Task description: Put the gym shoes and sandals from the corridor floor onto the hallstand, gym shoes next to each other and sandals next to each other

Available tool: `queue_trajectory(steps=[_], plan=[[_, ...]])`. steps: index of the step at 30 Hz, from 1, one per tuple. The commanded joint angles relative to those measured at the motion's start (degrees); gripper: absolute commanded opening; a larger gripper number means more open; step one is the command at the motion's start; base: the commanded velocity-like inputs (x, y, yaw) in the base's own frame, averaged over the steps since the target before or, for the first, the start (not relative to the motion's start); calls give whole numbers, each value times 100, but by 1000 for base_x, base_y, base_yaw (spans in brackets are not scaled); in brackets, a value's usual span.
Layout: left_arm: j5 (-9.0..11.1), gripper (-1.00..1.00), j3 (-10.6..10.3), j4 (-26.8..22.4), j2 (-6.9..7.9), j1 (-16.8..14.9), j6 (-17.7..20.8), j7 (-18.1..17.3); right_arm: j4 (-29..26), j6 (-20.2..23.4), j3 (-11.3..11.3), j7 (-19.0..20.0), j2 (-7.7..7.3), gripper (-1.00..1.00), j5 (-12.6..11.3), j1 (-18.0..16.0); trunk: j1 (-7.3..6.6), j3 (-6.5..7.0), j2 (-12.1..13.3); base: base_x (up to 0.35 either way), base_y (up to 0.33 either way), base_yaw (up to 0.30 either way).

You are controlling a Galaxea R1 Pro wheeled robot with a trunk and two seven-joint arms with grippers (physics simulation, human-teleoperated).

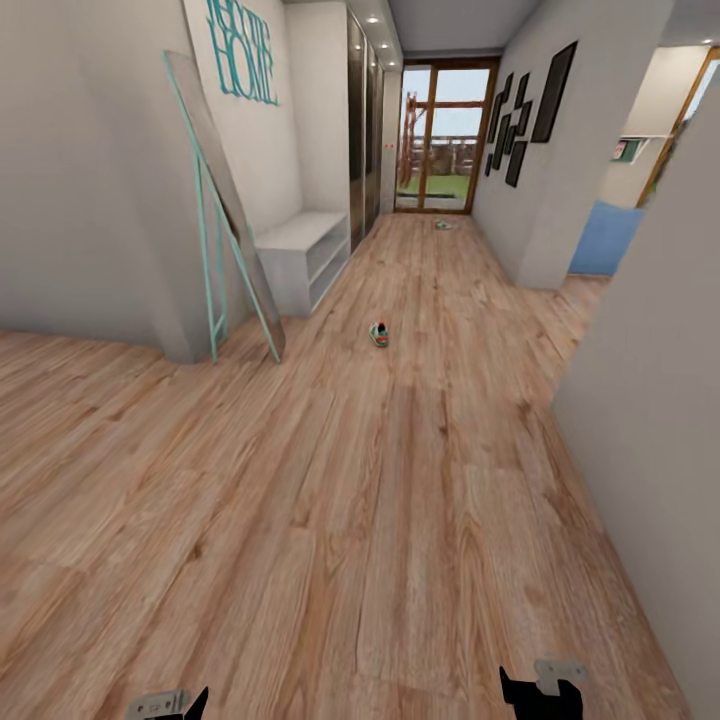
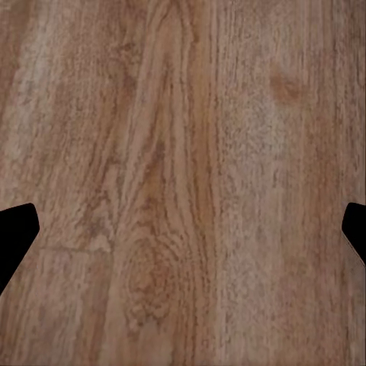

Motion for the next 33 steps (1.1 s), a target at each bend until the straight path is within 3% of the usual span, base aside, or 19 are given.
queue_trajectory(steps=[1, 22, 33], plan=[[57, 100, 19, 7, -1, -4, 6, -59, 5, -22, -47, 16, 1, 100, 34, -4, 3, -4, -1, 340, 0, 0], [57, 100, 21, 7, -3, -4, 4, -59, 9, -12, -40, 1, 7, 100, 37, -4, 3, -4, -1, 340, 0, -3], [57, 100, 20, 6, -3, -4, 4, -59, 9, -12, -44, 1, 7, 100, 34, -4, 3, -4, -1, 340, 0, -203]])
